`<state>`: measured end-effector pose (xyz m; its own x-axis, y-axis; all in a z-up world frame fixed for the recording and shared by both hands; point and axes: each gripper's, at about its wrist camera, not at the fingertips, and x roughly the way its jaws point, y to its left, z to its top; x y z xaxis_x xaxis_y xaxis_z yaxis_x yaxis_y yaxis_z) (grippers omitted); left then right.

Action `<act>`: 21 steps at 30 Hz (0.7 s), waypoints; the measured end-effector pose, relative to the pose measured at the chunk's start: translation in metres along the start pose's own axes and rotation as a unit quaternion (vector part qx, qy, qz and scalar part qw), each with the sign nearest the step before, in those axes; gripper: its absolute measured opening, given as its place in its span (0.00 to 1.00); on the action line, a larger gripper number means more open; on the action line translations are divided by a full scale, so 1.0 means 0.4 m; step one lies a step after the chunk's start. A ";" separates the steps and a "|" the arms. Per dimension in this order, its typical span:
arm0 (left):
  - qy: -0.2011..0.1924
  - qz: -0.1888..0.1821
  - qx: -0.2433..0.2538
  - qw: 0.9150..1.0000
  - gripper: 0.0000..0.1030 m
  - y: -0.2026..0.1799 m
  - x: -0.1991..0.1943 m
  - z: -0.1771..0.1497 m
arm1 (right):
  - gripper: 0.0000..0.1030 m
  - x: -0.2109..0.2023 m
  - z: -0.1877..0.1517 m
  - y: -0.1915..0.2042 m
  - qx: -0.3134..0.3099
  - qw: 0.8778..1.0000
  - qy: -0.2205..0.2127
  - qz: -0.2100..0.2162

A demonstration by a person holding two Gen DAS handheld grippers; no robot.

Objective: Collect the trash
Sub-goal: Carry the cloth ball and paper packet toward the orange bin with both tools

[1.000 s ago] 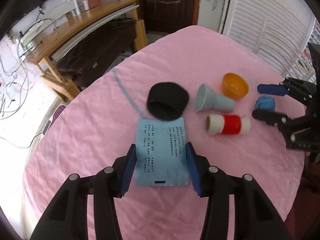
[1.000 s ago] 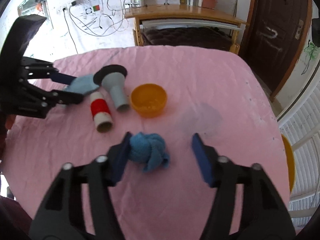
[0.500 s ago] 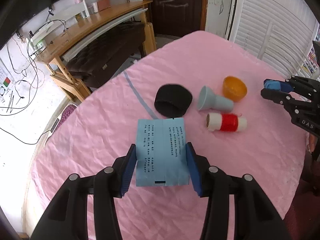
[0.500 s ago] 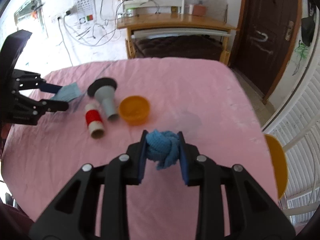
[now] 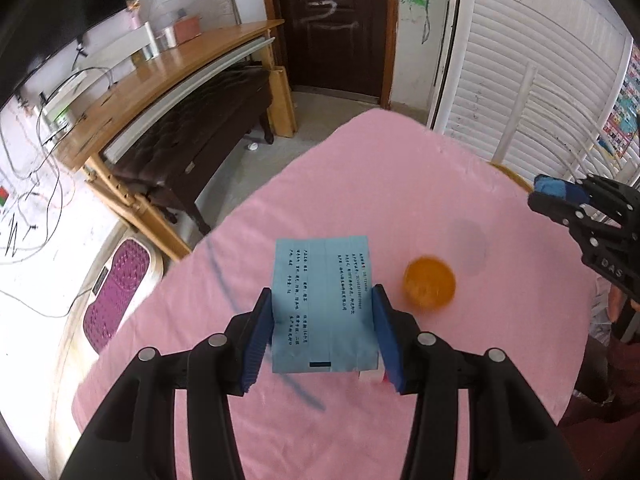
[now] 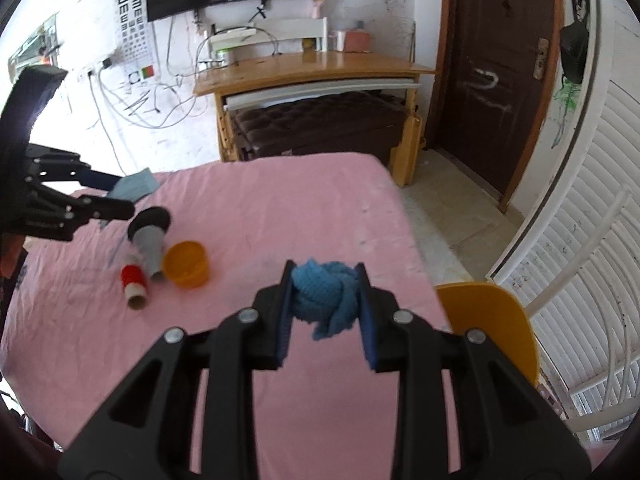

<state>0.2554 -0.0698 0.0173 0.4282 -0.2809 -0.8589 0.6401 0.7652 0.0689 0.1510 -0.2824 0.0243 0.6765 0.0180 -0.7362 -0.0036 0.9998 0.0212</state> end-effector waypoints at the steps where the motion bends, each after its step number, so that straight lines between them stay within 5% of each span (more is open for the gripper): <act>1: 0.000 -0.001 0.002 1.000 0.43 -0.010 0.005 0.014 | 0.26 -0.001 0.004 -0.012 0.002 1.000 -0.001 -0.004; 21: -0.030 -0.046 0.029 0.998 0.43 -0.177 0.019 0.181 | 0.26 0.038 -0.025 -0.253 0.079 0.995 0.020 -0.049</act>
<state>0.2596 -0.1681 0.0427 0.4023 -0.3837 -0.8312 0.7139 0.6999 0.0225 0.1542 -0.3832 0.0043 0.6381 -0.0755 -0.7662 0.1788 0.9825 0.0520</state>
